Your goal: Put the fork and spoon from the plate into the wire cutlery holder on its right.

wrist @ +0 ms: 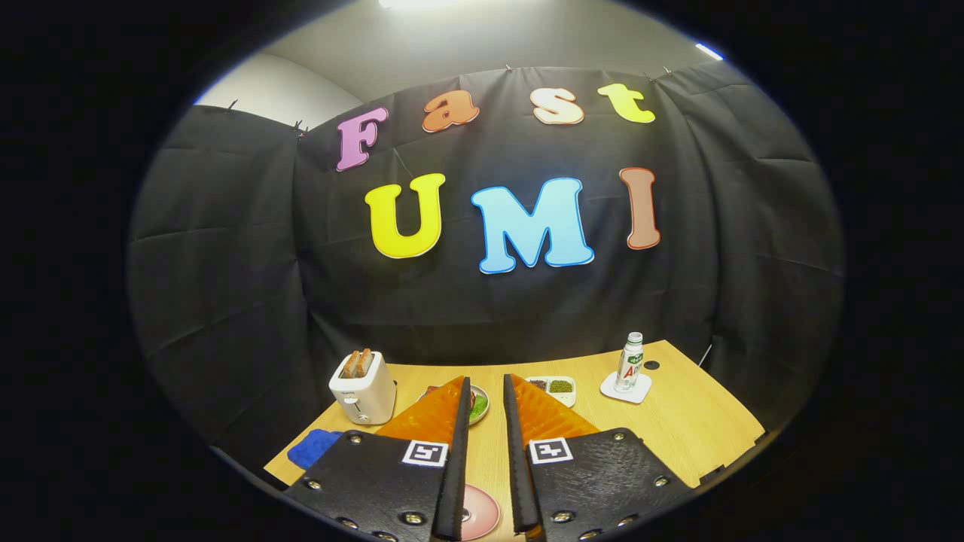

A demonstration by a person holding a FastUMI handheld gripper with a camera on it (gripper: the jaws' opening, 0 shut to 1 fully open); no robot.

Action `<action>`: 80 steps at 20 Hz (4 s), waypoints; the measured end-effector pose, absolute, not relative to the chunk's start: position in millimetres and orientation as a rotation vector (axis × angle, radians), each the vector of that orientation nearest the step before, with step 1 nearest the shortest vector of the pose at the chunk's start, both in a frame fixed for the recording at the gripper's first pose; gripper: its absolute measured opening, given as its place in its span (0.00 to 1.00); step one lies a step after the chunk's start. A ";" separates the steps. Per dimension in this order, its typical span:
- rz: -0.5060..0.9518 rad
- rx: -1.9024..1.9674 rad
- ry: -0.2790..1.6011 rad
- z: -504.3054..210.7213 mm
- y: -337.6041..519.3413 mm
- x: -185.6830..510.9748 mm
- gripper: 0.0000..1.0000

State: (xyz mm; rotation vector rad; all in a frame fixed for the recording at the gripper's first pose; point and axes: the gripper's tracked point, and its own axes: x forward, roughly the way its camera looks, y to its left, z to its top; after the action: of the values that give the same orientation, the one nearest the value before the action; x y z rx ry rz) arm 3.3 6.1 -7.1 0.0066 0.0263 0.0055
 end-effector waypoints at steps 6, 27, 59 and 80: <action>0.008 0.001 0.118 -37.1 7.7 11.1 0.25; 0.124 -0.041 1.021 -339.0 69.2 -15.0 0.26; -0.074 0.170 0.904 -298.6 -3.6 -5.2 0.05; -0.319 0.229 0.956 -259.6 -205.5 -34.2 0.05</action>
State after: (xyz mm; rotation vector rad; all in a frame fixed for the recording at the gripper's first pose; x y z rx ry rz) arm -34.2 -205.5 -259.6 0.2288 0.9558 -0.3187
